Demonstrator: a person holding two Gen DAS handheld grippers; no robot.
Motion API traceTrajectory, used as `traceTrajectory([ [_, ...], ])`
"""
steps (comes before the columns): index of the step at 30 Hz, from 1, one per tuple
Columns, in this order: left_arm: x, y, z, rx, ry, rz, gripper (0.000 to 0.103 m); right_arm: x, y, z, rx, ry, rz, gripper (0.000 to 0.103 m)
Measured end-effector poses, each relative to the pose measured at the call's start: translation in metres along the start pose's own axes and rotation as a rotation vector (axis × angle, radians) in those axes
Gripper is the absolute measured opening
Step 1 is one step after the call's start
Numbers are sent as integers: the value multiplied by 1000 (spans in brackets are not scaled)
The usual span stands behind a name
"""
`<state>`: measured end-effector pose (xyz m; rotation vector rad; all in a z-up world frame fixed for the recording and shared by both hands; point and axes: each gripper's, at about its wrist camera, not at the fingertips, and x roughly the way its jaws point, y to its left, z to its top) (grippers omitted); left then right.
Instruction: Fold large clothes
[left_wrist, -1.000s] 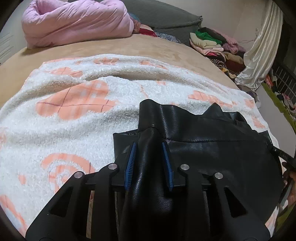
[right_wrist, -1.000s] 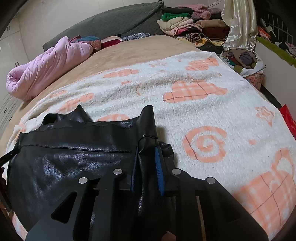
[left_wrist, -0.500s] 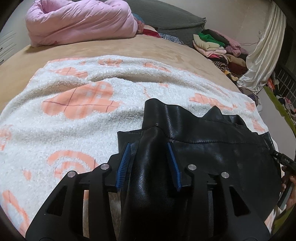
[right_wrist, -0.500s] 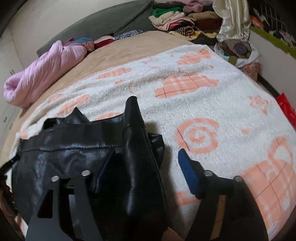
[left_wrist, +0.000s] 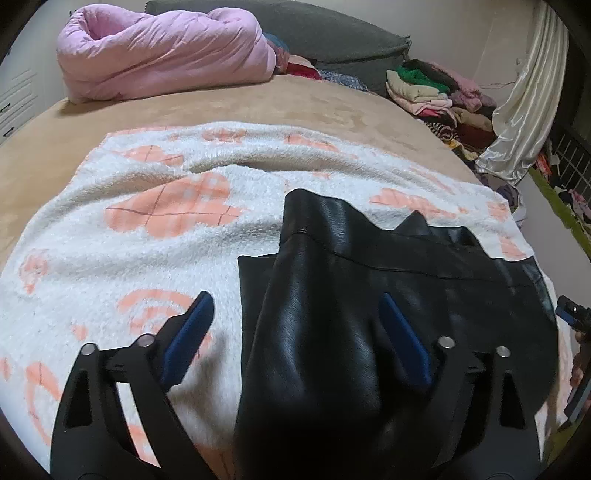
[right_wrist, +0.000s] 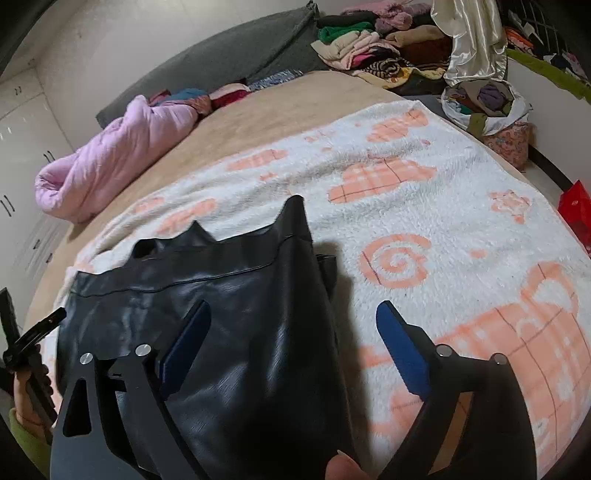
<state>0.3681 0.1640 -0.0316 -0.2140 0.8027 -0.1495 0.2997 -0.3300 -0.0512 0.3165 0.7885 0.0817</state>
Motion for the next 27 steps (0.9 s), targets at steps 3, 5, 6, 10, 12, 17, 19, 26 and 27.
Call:
traceTrajectory([
  [3,-13,0,0,-21,-4,-26,93,-14,1,-6,-1,-11,17,94],
  [5,-19,2,1,-40,-1,-55,94,-20,2,-10,3,-11,17,95],
  [6,-21,3,0,-46,4,-62,94,-22,2,-14,7,-11,20,95],
  [10,-20,14,-11,-103,66,-109,93,-27,1,-29,18,7,40,95],
  [12,-18,18,-17,-128,84,-123,93,-28,-2,-37,37,19,58,95],
  [17,-15,22,-38,-176,137,-180,93,-34,-7,-54,78,41,83,95],
  [19,-16,22,-45,-189,141,-193,93,-36,-9,-60,90,49,82,95],
  [26,-18,19,-63,-214,153,-201,93,-30,-16,-70,86,67,60,95],
  [27,-17,19,-64,-211,155,-195,93,-27,-18,-68,93,71,56,95],
])
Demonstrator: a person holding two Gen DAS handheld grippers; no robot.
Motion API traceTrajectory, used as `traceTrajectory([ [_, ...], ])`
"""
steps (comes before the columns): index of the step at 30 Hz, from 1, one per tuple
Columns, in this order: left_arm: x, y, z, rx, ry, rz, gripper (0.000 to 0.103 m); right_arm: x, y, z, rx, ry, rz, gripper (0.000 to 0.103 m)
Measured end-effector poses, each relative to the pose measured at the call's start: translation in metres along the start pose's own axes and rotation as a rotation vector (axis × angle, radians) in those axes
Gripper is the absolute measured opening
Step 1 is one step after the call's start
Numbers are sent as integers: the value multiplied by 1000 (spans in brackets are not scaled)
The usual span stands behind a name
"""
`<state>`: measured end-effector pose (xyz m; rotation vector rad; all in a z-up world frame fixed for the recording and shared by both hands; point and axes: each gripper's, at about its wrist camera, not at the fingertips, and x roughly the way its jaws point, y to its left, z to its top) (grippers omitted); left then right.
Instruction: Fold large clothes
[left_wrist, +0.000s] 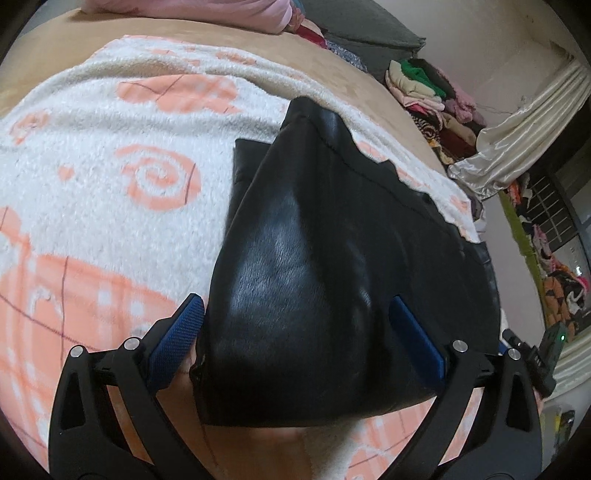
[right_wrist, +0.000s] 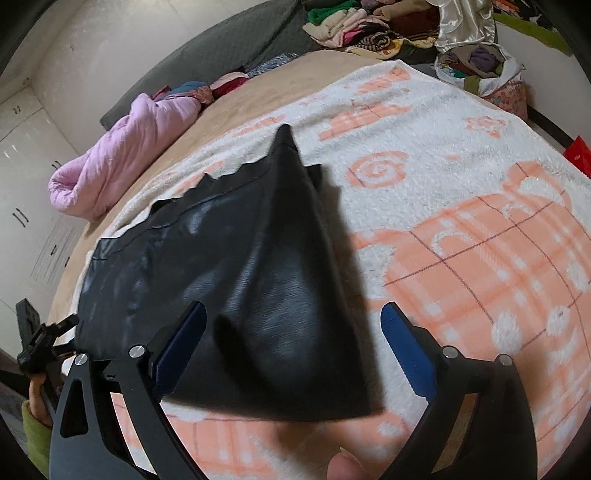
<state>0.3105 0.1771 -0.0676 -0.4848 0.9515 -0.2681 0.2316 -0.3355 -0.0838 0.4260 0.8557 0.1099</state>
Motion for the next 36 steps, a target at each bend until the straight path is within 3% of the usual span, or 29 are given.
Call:
traceTrajectory([
  [3,2,-2,-4,22,-11,21,93,11,-10,2,25,16,4,94],
  [5,4,-4,-7,37,-17,42,88,17,-12,2,31,28,34,88],
  [6,4,-5,-7,40,-20,48,83,19,-13,2,32,34,58,76],
  [7,4,-7,-8,46,-23,59,77,24,-12,2,39,52,106,56],
  [10,-3,-14,-11,84,-41,79,58,31,-11,2,30,89,141,43],
  [13,-11,-15,-17,89,-64,79,48,27,-7,3,-6,95,140,37],
  [19,-21,-19,-30,81,-63,67,45,8,1,6,-81,76,128,26],
  [26,-31,-31,-58,112,-42,40,45,-9,-12,0,-115,113,79,29],
  [30,-25,-33,-59,124,-45,66,48,-2,-18,-3,-95,124,50,43],
  [36,-22,-36,-55,141,-35,74,62,-15,-13,1,-88,84,-1,74],
])
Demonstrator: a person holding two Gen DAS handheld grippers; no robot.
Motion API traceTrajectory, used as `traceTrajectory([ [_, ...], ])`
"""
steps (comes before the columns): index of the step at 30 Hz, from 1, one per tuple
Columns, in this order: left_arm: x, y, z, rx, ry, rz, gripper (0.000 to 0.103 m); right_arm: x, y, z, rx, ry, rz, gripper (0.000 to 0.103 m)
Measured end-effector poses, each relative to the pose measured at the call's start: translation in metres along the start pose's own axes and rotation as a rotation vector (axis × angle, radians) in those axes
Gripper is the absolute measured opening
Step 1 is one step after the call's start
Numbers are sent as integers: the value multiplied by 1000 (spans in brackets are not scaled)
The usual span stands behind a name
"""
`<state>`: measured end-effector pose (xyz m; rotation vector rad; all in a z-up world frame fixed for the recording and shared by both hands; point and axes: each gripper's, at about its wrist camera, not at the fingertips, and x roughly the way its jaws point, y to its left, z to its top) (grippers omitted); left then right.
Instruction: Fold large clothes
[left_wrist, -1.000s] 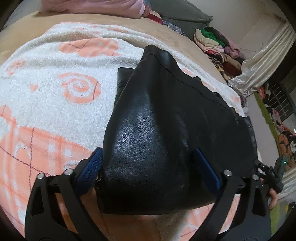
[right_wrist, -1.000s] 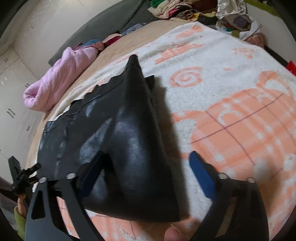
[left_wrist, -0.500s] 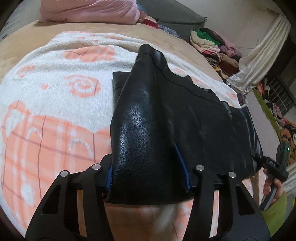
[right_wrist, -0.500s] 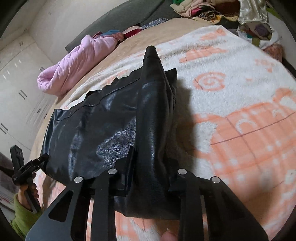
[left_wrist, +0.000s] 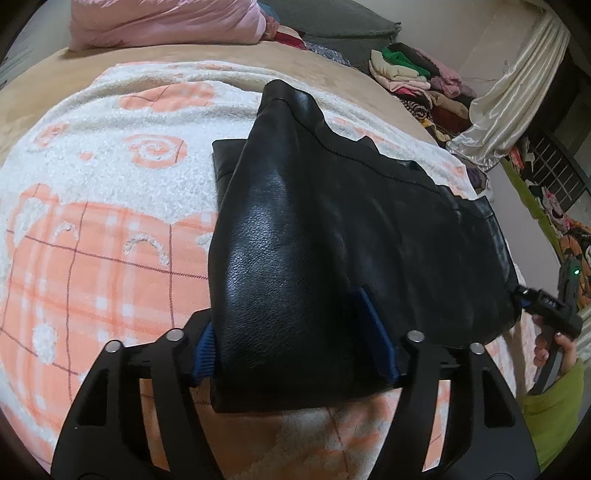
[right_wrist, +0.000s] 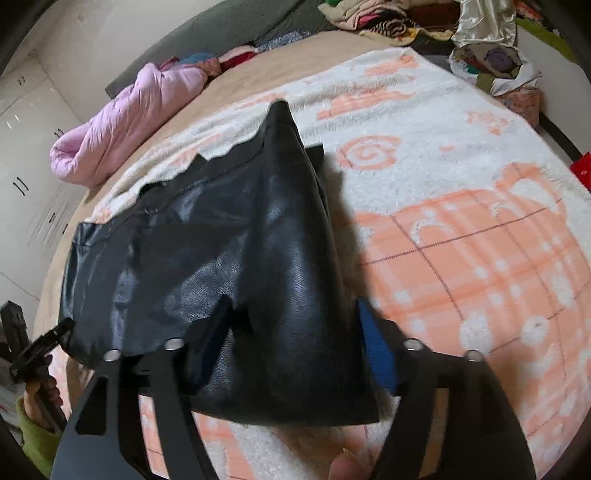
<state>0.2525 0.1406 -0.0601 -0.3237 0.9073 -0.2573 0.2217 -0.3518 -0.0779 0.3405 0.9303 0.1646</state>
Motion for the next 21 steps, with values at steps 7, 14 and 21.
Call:
traceTrajectory([
  [7,-2,-9,8,21,-1,25,77,-40,38,-4,-152,-205,-114,86],
  [14,-20,-16,12,61,-52,62,91,-50,96,-11,-274,-268,-29,89],
  [21,-34,-19,15,85,-89,81,93,-45,144,-23,-371,-252,28,91],
])
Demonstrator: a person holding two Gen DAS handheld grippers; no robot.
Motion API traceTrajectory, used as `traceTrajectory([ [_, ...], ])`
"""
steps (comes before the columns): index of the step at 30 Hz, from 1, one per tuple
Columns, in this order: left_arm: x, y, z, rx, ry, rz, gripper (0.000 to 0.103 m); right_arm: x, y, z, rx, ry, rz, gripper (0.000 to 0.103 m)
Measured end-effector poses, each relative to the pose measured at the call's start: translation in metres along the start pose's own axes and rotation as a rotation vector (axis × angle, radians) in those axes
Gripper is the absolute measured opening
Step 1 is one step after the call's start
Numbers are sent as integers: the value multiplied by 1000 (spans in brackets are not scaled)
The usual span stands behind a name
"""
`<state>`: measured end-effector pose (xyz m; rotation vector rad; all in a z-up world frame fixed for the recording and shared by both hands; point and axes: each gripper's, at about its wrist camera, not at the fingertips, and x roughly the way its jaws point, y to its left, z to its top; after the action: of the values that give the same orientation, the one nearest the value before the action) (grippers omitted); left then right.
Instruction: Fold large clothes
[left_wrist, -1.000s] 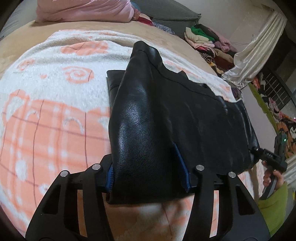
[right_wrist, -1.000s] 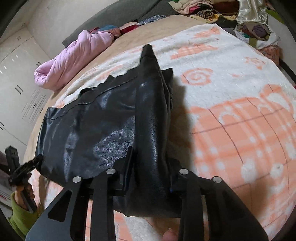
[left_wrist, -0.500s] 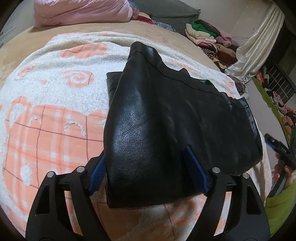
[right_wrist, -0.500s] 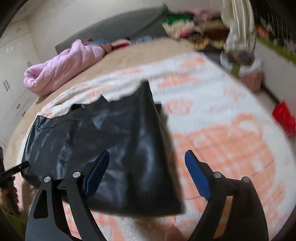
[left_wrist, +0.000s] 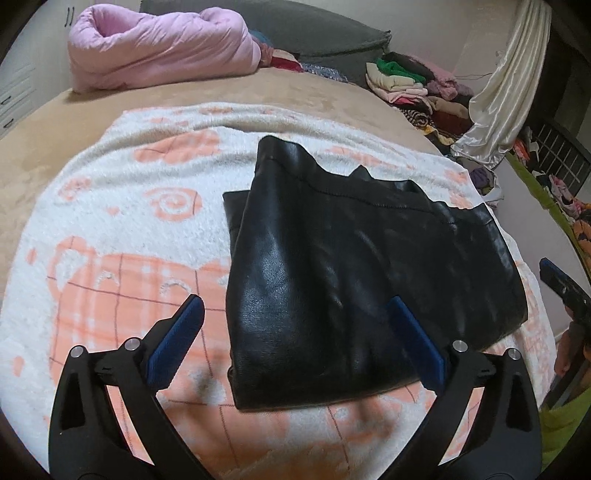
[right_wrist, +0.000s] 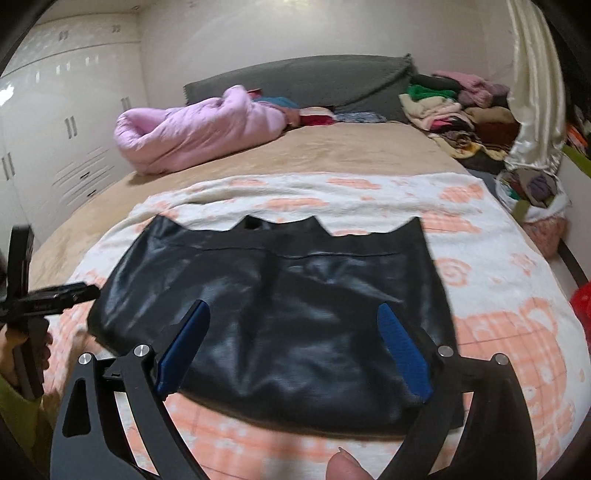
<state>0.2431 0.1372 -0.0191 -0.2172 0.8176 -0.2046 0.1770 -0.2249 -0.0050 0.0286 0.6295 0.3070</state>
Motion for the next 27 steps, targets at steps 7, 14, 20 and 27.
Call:
traceTrajectory([
  [7,-4,9,3,-14,-21,19,93,14,37,-4,-41,43,48,91],
  [14,13,24,8,-69,-2,4,93,45,61,-18,-53,125,18,41],
  [20,41,23,29,-35,76,-2,93,84,55,-37,-19,261,14,33],
  [27,84,36,30,-49,169,-7,94,100,51,-50,4,291,29,33],
])
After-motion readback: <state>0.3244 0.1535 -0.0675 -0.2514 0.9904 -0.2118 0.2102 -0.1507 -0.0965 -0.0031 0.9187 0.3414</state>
